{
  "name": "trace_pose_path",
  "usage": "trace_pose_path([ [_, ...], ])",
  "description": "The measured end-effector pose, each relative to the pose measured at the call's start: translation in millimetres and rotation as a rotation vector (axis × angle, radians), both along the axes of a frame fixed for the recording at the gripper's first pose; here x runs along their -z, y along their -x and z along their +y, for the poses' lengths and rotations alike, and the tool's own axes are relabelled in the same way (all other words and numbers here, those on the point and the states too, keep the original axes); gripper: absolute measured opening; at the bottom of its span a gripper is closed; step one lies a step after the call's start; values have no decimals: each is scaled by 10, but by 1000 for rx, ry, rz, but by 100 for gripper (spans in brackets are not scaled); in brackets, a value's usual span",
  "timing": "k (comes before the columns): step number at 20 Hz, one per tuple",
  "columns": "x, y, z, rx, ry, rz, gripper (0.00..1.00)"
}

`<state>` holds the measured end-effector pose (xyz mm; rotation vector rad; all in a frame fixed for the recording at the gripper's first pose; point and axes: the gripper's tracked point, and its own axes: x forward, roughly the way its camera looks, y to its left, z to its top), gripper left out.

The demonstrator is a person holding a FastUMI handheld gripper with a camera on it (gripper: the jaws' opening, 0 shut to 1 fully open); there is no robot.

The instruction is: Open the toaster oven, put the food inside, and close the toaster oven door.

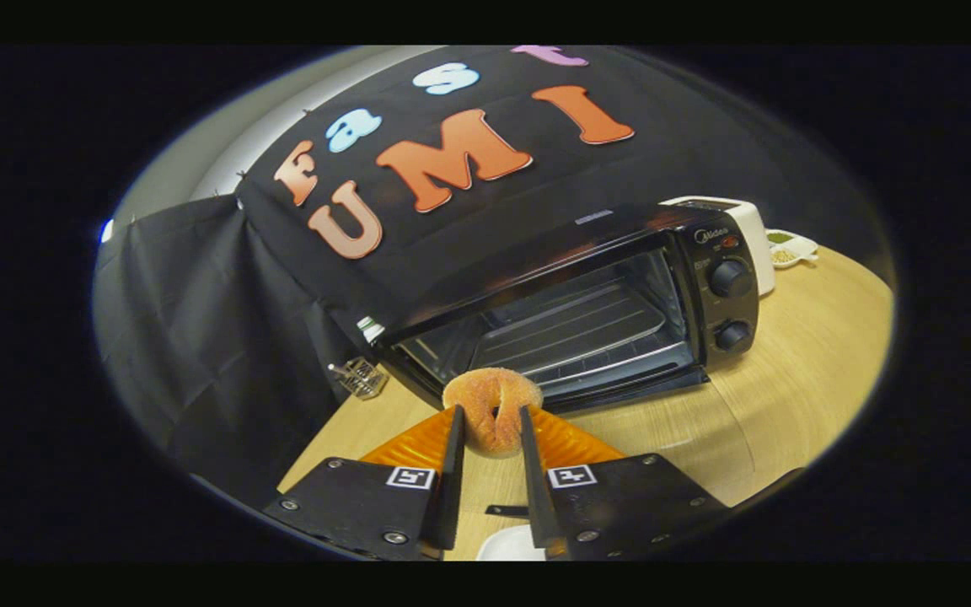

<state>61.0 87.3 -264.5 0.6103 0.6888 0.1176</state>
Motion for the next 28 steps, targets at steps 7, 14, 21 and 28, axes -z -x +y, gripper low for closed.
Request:
trace_pose_path([
  [7,59,-519,36,200,-151,28,34],
  [14,367,-781,61,351,-159,79,34],
  [21,478,-987,-105,386,55,36,38],
  [28,509,-934,-85,273,226,15,74],
])
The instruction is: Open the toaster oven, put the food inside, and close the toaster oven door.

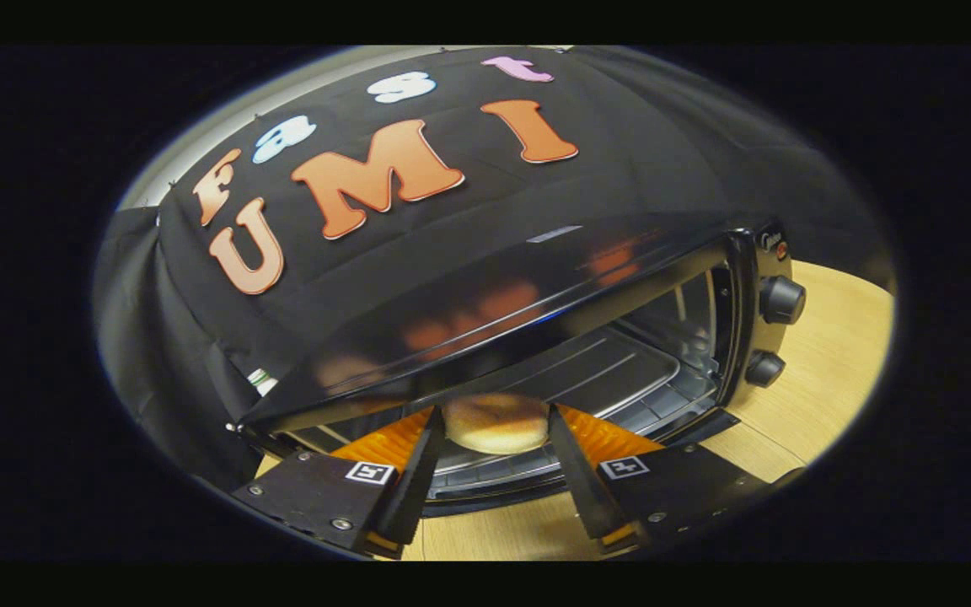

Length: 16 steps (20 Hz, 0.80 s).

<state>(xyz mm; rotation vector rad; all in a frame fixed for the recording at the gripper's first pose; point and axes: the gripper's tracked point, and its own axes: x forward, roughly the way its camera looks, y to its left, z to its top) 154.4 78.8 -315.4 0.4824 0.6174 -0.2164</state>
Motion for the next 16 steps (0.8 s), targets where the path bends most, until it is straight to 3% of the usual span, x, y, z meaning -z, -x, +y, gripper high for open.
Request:
trace_pose_path([
  [4,-79,186,-78,-64,74,13,82],
  [8,-309,586,-85,-181,171,18,85],
  [16,-574,1532,-4,-351,189,17,87],
])
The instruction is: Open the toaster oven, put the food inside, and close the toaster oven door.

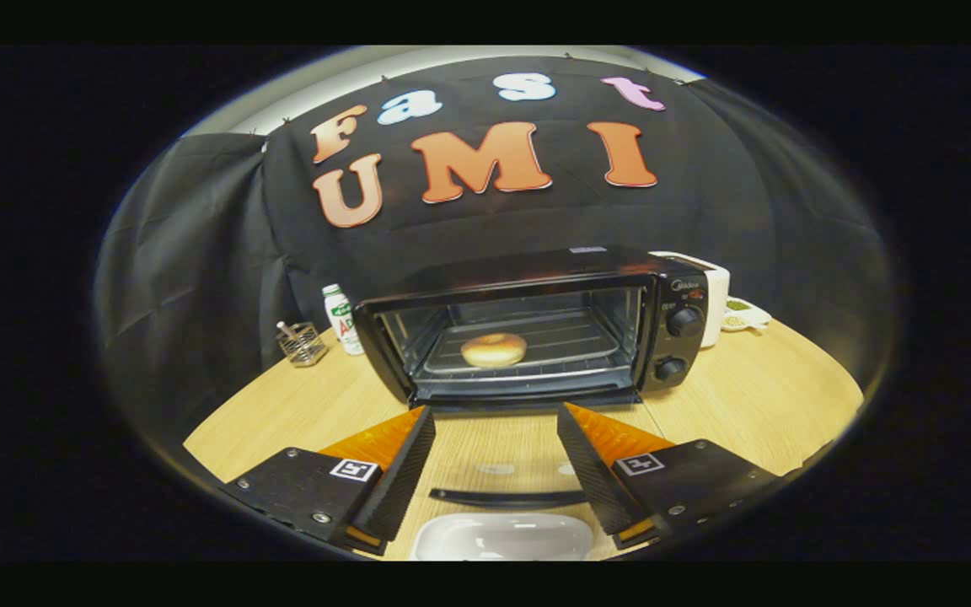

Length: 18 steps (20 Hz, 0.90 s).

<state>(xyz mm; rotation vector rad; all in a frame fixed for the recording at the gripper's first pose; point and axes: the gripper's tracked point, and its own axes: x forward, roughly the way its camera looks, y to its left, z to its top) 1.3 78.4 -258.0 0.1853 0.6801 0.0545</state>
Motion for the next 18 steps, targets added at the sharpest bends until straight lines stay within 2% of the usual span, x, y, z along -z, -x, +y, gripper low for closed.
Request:
trace_pose_path([
  [9,269,609,-2,-46,84,85,87],
  [18,789,860,-183,-4,166,223,87],
])
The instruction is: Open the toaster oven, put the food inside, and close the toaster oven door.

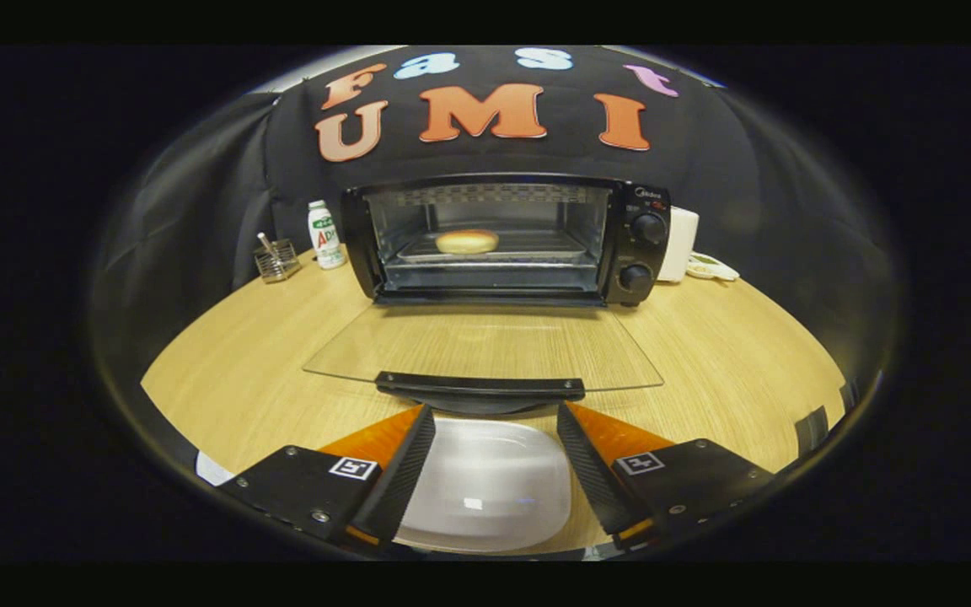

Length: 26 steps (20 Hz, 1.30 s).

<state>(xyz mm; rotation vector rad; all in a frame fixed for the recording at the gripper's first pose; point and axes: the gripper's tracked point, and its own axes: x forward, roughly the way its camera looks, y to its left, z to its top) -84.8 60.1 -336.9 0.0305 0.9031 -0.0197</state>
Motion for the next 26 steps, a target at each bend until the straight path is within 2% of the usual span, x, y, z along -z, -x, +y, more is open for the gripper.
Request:
trace_pose_path([
  [5,93,-50,-36,25,9,45,87],
  [7,-21,-127,-43,16,12,2,88],
  [11,-105,-176,-45,33,-6,24,87],
  [15,-354,-297,-67,52,-18,-44,86],
  [19,-780,-665,-43,28,-14,-190,86],
  [23,-928,-980,-42,27,-10,-249,88],
  [26,-829,-1184,-88,47,6,-238,88],
])
